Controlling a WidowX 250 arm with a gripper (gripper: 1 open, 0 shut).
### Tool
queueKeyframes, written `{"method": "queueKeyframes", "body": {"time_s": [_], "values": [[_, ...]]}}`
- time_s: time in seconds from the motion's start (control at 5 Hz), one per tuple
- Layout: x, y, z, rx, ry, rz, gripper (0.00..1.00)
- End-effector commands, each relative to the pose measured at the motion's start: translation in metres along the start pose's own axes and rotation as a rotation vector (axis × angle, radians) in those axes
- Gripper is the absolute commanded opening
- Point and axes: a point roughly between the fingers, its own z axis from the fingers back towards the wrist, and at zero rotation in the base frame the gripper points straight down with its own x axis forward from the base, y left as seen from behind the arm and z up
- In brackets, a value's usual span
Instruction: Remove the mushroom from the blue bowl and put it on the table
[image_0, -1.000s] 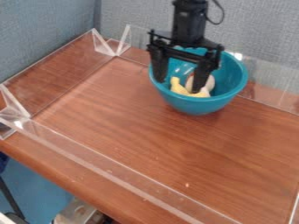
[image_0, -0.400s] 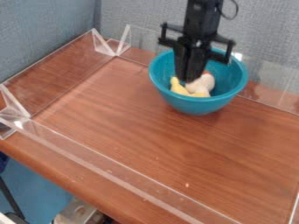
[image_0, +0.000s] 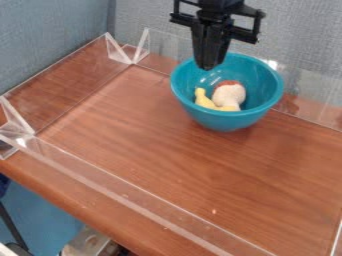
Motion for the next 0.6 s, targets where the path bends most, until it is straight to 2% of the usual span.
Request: {"method": "queueKeyframes", "body": {"time_s": [0.0, 0.4], "values": [[-0.011, -0.002, 0.016, -0.005, -0.085, -0.017, 0.00], [-0.043, -0.026, 0.011, -0.021, -0.104, -0.073, 0.00]]}}
